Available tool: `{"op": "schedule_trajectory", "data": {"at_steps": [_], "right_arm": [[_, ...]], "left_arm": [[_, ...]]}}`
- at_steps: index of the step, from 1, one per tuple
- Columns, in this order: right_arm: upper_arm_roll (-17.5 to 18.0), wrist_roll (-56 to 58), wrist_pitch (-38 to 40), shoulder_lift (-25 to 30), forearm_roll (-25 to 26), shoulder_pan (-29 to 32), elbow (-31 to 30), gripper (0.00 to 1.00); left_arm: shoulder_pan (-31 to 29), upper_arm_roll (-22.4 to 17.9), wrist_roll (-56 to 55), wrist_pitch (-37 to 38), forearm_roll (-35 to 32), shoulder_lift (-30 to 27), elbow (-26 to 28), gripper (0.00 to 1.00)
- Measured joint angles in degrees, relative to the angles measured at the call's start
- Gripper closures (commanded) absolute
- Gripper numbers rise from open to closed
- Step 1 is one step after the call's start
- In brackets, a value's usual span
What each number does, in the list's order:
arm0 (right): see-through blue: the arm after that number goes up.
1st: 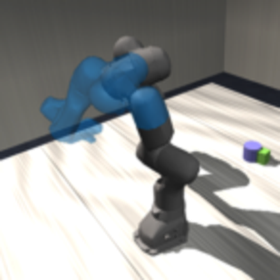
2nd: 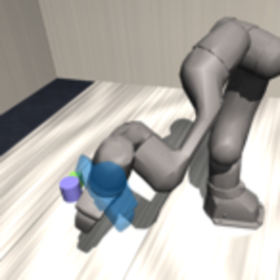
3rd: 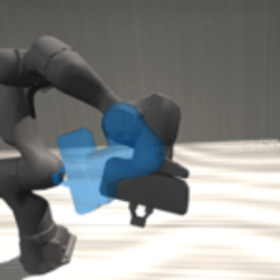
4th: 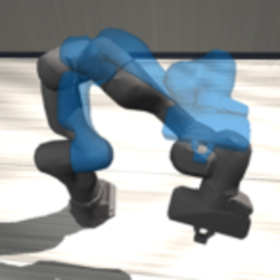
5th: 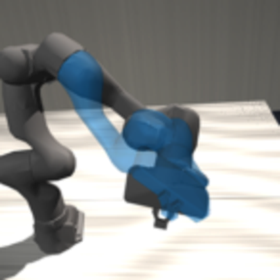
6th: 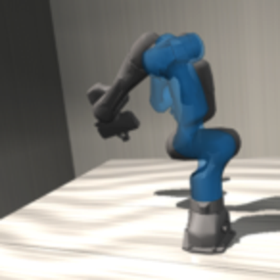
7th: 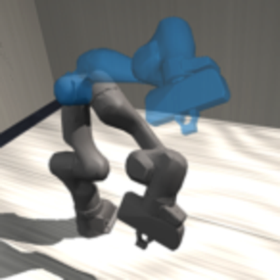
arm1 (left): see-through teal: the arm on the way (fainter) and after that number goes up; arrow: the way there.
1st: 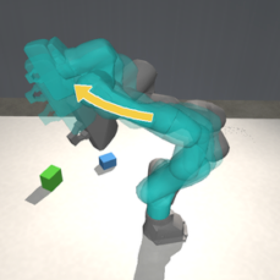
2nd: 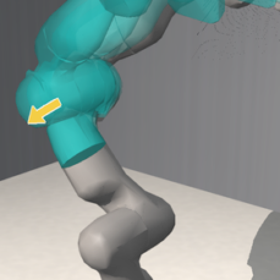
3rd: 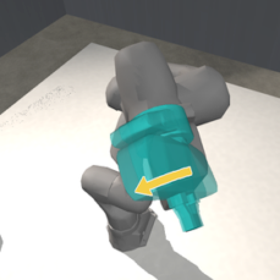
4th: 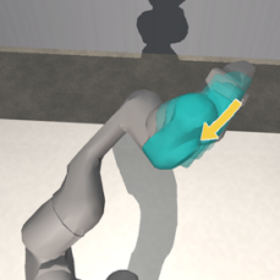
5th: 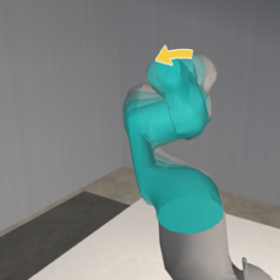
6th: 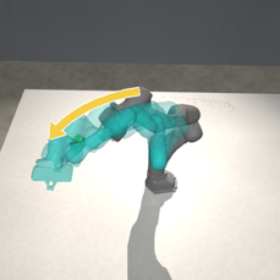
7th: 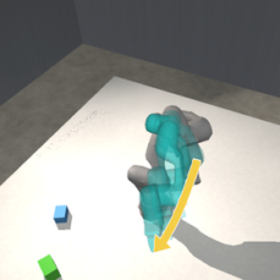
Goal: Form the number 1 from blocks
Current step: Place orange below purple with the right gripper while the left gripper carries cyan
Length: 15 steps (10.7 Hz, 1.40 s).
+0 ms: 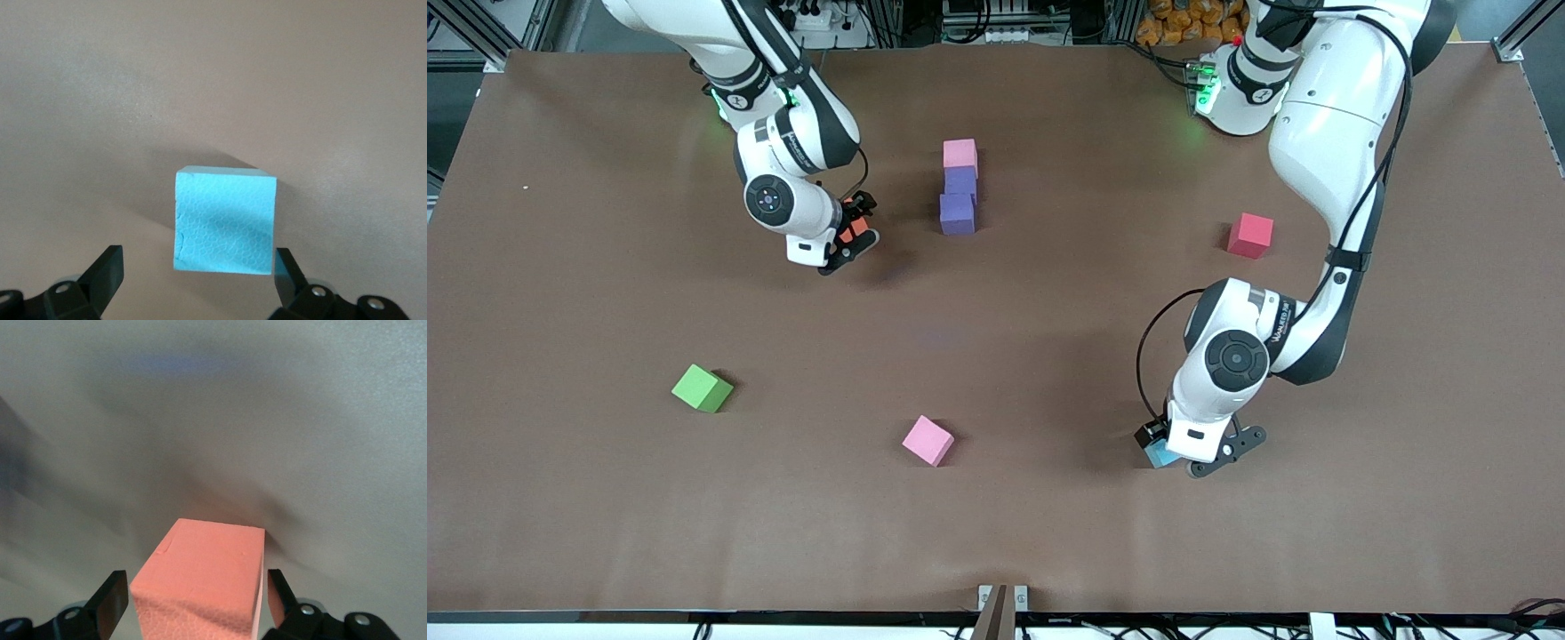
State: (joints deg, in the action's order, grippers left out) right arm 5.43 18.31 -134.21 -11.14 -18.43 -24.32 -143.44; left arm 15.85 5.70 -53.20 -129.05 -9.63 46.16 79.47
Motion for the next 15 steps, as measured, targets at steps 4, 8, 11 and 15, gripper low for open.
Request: {"op": "schedule_trajectory", "data": {"at_steps": [4,8,11,15], "right_arm": [[-1.23,0.0,0.08,0.06,-0.33,0.0,0.1,0.54],[-2.19,-0.12,-1.24,0.59,-0.47,0.0,1.92,0.52],[-2.26,-9.06,-0.99,1.85,-0.69,-1.57,8.86,0.49],[-2.59,-36.67,-0.63,0.27,-0.54,-10.0,18.19,0.49]], "left_arm": [[0.0,-0.01,-0.69,-2.73,0.0,0.88,-0.04,0.0],[-0.03,-0.55,-0.69,-3.48,0.0,1.81,-0.15,0.0],[-0.03,-0.65,-0.69,-4.14,0.0,2.67,-0.17,0.32],[-0.76,-0.76,-0.69,-4.7,0.0,3.21,-0.41,1.0]]}}
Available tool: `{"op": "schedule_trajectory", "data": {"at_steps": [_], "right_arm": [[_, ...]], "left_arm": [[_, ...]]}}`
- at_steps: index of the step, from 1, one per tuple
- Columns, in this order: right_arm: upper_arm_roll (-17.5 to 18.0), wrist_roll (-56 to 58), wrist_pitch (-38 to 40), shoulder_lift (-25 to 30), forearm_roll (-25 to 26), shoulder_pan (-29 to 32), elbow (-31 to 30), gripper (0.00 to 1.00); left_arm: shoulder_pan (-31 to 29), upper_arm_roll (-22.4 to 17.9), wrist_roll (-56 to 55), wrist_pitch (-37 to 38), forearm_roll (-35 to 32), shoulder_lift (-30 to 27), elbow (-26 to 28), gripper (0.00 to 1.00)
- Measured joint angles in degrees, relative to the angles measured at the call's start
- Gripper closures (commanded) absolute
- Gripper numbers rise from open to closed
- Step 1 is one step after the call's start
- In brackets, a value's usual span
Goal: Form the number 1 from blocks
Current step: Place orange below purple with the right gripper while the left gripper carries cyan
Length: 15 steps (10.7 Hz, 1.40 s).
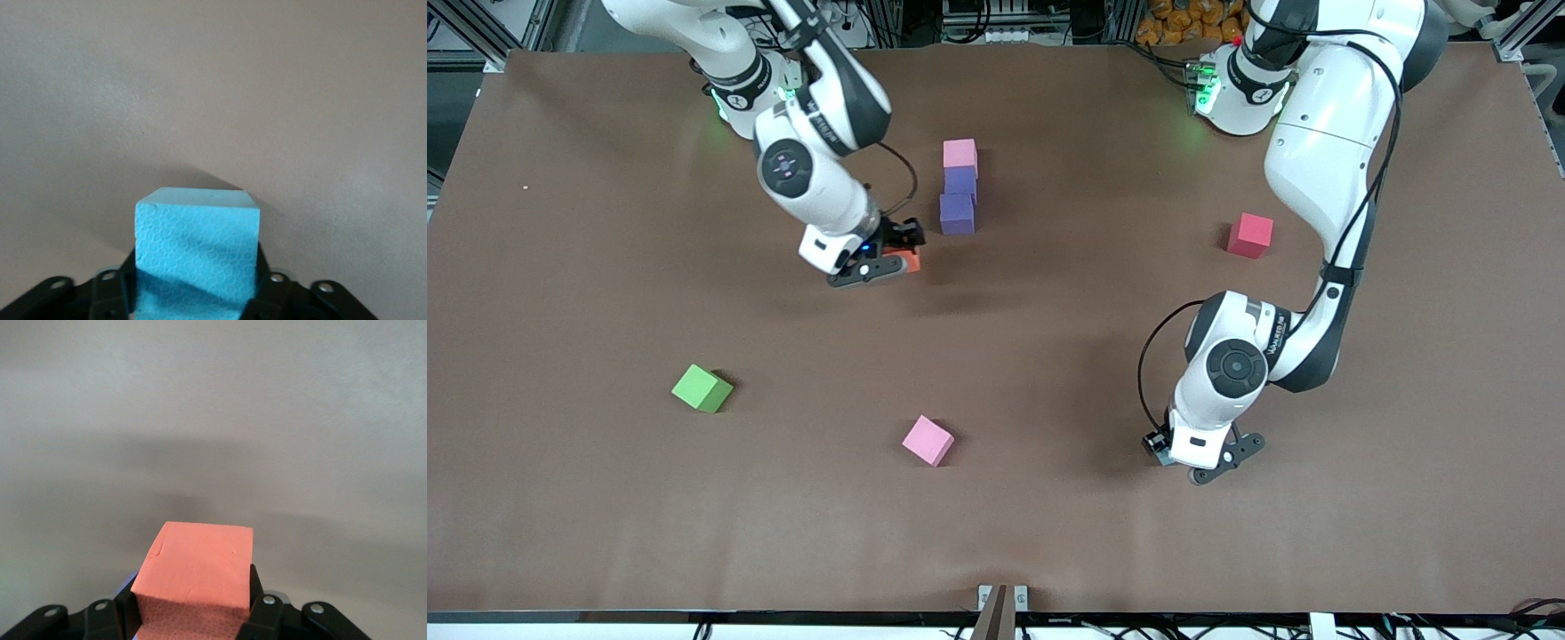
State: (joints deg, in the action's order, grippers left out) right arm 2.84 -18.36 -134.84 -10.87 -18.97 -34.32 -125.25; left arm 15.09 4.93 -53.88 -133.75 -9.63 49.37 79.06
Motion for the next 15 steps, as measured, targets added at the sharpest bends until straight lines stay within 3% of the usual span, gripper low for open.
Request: {"op": "schedule_trajectory", "data": {"at_steps": [3,6,11,15], "right_arm": [[-2.91,-10.5,-0.06,-5.01,0.09,-5.77,4.3,0.49],[-3.28,-14.98,-0.14,-9.4,0.1,-8.38,7.97,0.49],[-3.32,-14.94,-0.12,-11.61,0.1,-11.03,8.07,0.49],[-3.32,-14.69,-3.22,-13.51,0.13,-12.61,5.49,0.48]], "left_arm": [[-0.12,0.08,0.0,0.0,0.0,0.04,-0.36,1.0],[0.26,1.13,0.0,3.26,0.0,-0.91,-1.21,1.0],[1.53,9.3,-6.38,11.64,0.0,-3.57,-1.01,1.0],[2.55,10.5,-9.24,15.53,0.0,-4.37,0.4,1.0]]}}
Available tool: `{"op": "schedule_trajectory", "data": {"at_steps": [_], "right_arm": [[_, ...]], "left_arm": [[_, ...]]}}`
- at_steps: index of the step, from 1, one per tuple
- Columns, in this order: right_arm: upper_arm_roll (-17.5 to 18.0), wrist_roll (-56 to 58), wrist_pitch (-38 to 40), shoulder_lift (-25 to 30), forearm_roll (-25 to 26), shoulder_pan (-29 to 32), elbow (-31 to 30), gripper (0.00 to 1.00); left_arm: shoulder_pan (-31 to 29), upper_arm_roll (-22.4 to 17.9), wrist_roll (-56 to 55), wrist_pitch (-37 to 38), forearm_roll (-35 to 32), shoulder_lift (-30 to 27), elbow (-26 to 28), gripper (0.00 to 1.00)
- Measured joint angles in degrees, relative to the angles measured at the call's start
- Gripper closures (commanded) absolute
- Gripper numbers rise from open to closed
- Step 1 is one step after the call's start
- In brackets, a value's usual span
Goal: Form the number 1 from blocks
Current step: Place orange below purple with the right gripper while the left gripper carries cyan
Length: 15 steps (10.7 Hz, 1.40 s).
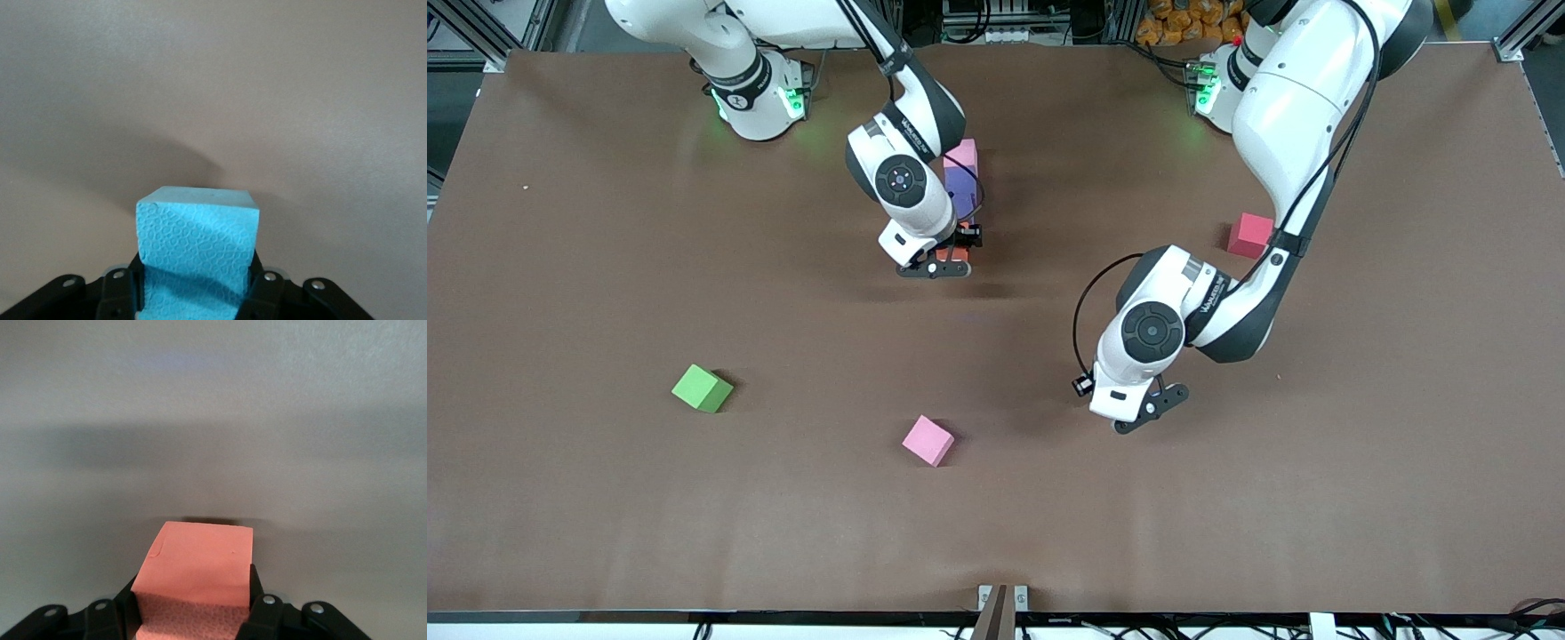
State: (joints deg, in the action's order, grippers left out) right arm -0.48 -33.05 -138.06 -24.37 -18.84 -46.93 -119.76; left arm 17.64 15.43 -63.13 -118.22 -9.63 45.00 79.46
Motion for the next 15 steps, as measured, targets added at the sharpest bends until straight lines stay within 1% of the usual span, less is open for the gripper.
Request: {"op": "schedule_trajectory", "data": {"at_steps": [4,6,7,8,9,10,13,15], "right_arm": [[0.03,0.08,-0.57,-0.14,0.0,-0.48,-0.07,0.47],[0.05,0.07,-0.59,-0.14,0.0,-1.46,-0.07,0.45],[0.05,0.07,-0.59,-0.14,0.0,-1.96,-0.09,0.39],[0.06,0.07,-0.59,-0.15,0.0,-2.36,-0.13,0.3],[0.06,0.07,-0.59,-0.17,0.0,-2.58,-0.2,0.08],[0.06,0.07,-0.58,-0.21,0.0,-2.63,-0.25,0.0],[-0.1,0.05,-0.54,-0.11,-0.01,-2.56,-0.26,0.0],[-0.6,-0.01,0.98,1.94,-0.02,-1.07,0.29,0.0]], "left_arm": [[-0.04,0.58,-1.79,0.19,0.0,-0.27,0.65,1.0],[-0.02,0.91,-2.16,0.2,0.0,-0.28,0.68,1.0],[-0.02,0.92,-2.17,0.2,0.0,-0.29,0.68,1.0],[-0.03,0.92,-2.17,0.2,0.0,-0.31,0.68,1.0],[-0.04,0.92,-2.18,0.2,0.0,-0.33,0.68,1.0],[-0.04,0.92,-2.18,0.2,0.0,-0.34,0.68,1.0],[0.16,1.02,-2.38,0.2,0.0,-0.36,0.7,1.0],[1.3,1.25,-3.25,0.2,0.0,-0.35,0.82,1.0]]}}
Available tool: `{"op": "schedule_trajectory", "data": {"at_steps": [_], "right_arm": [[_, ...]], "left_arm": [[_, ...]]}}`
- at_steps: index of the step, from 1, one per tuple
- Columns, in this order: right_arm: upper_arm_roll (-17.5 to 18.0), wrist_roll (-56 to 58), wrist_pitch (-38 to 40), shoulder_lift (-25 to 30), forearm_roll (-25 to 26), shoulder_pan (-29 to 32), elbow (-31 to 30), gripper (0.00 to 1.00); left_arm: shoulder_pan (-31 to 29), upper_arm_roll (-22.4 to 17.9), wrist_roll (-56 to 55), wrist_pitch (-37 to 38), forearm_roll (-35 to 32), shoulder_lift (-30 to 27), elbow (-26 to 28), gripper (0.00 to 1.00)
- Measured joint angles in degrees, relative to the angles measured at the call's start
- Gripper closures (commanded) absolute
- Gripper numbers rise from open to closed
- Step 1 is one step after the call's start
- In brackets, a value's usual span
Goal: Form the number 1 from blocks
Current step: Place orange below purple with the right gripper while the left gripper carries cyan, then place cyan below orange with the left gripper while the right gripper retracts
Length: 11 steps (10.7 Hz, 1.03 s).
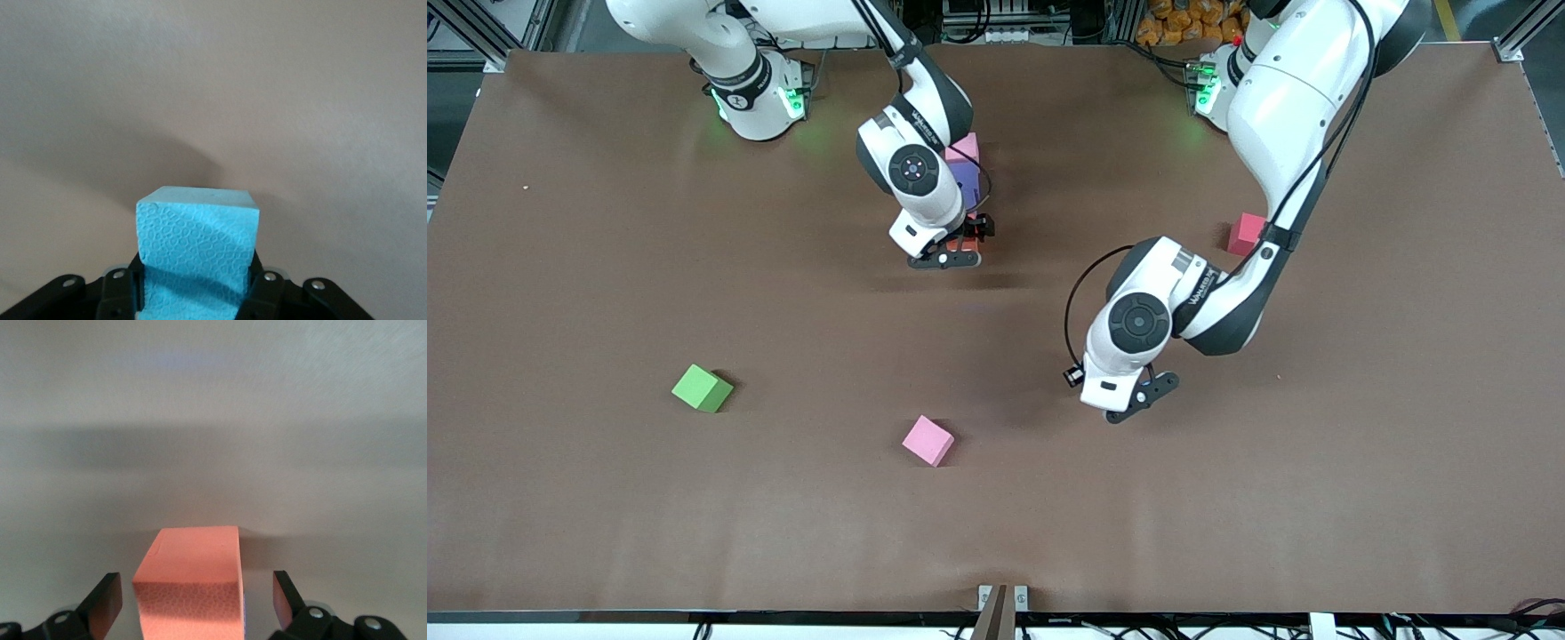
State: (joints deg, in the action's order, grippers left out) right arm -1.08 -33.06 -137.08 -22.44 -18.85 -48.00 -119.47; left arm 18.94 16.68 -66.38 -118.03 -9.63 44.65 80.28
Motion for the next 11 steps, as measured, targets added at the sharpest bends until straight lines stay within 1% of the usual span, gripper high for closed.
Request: {"op": "schedule_trajectory", "data": {"at_steps": [2,4,5,6,7,9,10,11], "right_arm": [[-0.33,0.25,4.03,5.45,1.04,5.08,0.6,0.0],[-0.55,0.62,9.06,12.33,7.19,12.22,1.01,0.0],[-0.64,0.79,11.43,15.45,9.19,15.94,1.43,0.0],[-0.71,1.9,13.8,17.98,9.93,19.99,2.36,0.0],[-0.78,4.13,16.62,19.48,10.16,23.88,4.21,0.0],[-0.88,8.17,25.29,20.25,10.73,31.06,11.57,0.0],[-0.92,9.69,29.26,20.29,12.06,34.09,15.64,0.0],[-0.93,10.59,31.16,20.3,13.5,35.81,18.17,0.0]], "left_arm": [[2.56,0.21,-1.39,0.0,0.0,0.0,0.1,1.0],[6.66,0.15,-3.88,-0.22,-0.05,0.0,-0.04,1.0],[9.02,-0.15,-5.12,-0.46,-0.45,0.0,-0.34,1.0],[11.63,-0.88,-6.47,-1.2,-0.98,0.01,-0.56,1.0],[14.43,-1.96,-7.79,-2.59,-1.68,0.03,-0.62,1.0],[20.01,-4.19,-10.24,-5.73,-4.33,0.47,-0.58,1.0],[22.52,-5.01,-10.92,-7.07,-5.9,1.04,-0.55,1.0],[24.28,-5.33,-11.3,-8.35,-6.9,1.54,-0.53,1.0]]}}
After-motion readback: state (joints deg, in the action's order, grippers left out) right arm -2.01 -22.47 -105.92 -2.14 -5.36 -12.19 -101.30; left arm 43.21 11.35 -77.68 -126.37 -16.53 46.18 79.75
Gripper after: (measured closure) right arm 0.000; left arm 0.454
